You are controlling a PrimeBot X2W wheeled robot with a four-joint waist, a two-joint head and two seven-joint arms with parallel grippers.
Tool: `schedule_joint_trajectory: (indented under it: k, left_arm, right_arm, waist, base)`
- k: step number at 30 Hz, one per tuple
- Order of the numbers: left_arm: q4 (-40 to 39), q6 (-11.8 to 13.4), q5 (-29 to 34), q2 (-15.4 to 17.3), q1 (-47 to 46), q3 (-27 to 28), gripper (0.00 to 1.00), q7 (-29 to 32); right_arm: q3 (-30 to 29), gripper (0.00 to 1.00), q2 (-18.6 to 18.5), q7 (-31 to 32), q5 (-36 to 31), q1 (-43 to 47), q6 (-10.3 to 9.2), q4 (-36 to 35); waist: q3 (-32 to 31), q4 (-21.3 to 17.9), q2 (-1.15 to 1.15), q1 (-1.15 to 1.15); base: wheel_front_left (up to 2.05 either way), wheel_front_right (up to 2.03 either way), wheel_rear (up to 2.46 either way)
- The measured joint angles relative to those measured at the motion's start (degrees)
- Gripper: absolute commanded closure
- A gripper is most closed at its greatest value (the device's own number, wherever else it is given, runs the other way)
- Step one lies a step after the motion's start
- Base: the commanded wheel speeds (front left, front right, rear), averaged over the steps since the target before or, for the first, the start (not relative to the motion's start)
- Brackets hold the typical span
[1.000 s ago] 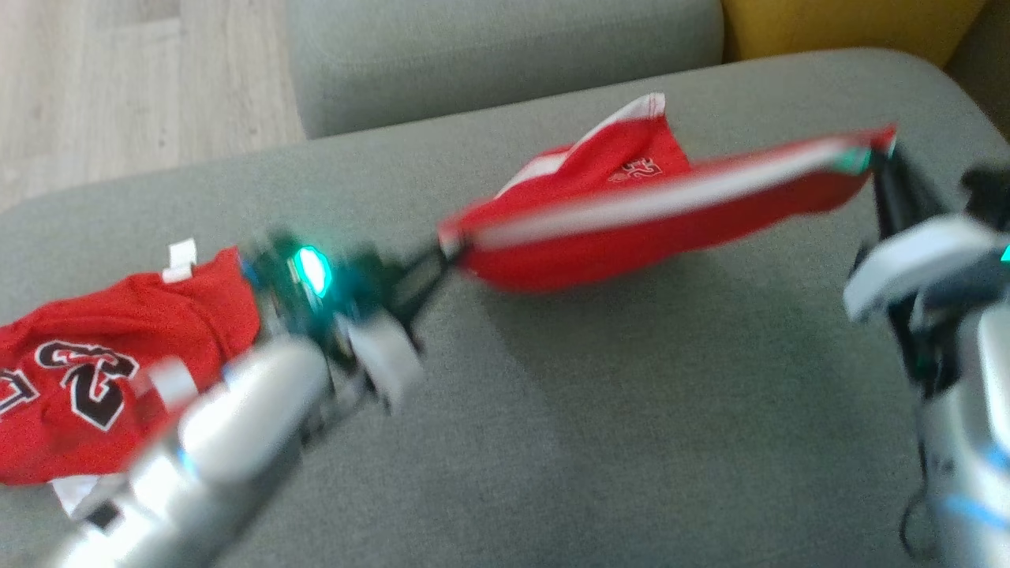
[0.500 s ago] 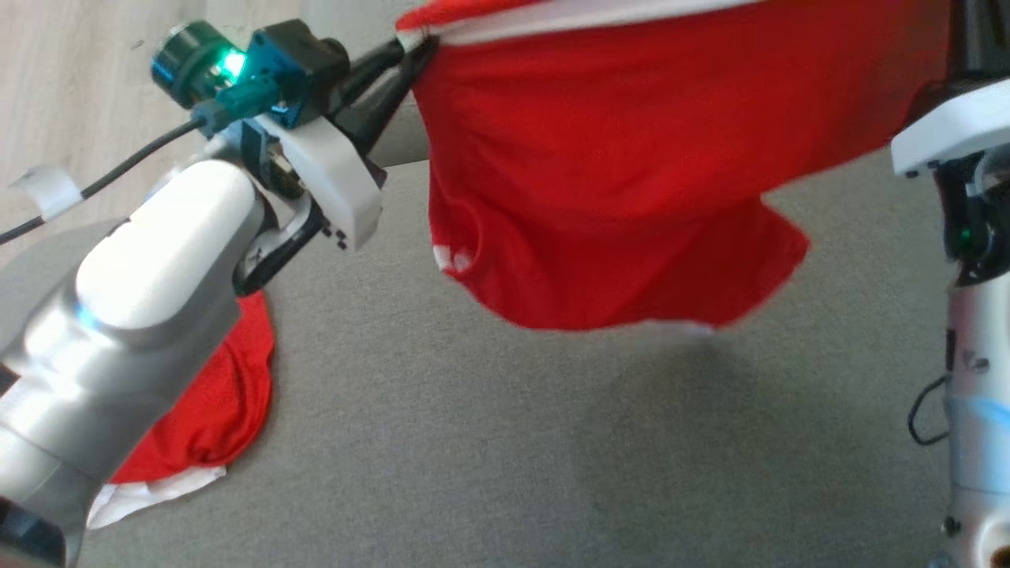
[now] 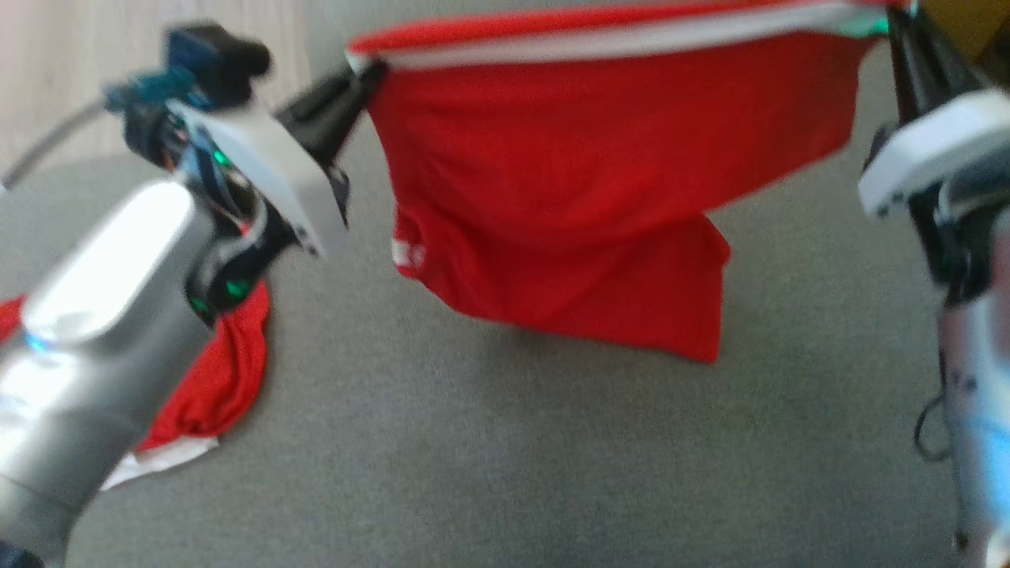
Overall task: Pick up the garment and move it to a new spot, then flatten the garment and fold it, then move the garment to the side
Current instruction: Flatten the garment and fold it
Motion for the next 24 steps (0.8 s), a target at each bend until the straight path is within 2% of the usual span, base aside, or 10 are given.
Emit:
schedule_joint_trajectory:
  k: [3,8,12,15,19,22,24]
  left_arm:
    - [1.7,0.6,-2.1,-0.4,-2.5,2.3,1.00,0.5]
    - [8.0,0.7,1.3,-1.7,-14.1,4.0,1.00,-0.2]
    - [14.9,1.8,4.6,-4.2,-25.1,7.0,1.00,-6.1]
    - [19.5,2.3,6.8,-6.6,-31.3,8.4,1.00,-11.8]
    - [25.0,1.3,8.4,-10.2,-34.4,8.3,1.00,-17.6]
    - [27.7,-0.7,8.3,-11.9,-32.6,6.8,1.00,-18.3]
    - [29.0,-2.0,7.8,-12.3,-28.1,3.8,1.00,-18.3]
  right_arm:
    - [3.1,1.00,-1.6,-0.1,-0.9,-5.9,0.00,3.4]
    - [5.6,1.00,-1.0,-3.9,-1.7,-22.6,0.00,14.5]
    - [2.5,1.00,2.0,-11.2,-4.9,-37.6,0.01,23.9]
    - [-0.5,1.00,3.3,-17.2,-9.2,-44.9,0.01,30.0]
    - [-4.4,1.00,4.0,-22.7,-12.9,-47.0,0.01,38.3]
    - [-5.5,1.00,4.3,-23.8,-14.1,-45.1,0.01,44.2]
    - [-4.7,1.00,3.9,-23.7,-15.1,-41.8,0.01,49.7]
  waist:
    - [3.6,-0.2,0.00,0.00]
    - [11.0,-1.0,0.00,0.02]
    - [16.6,-1.9,0.00,0.03]
    - [19.8,-2.6,0.00,0.03]
    - [21.7,-3.1,-0.01,0.03]
    - [21.5,-2.6,0.00,-0.01]
    - [20.9,-2.1,0.00,0.00]
  base:
    - [0.00,0.00,0.00]
    - [0.00,0.00,0.00]
    - [0.00,0.00,0.00]
    - [0.00,0.00,0.00]
    - [0.00,0.00,0.00]
    - [0.00,0.00,0.00]
    - [0.00,0.00,0.00]
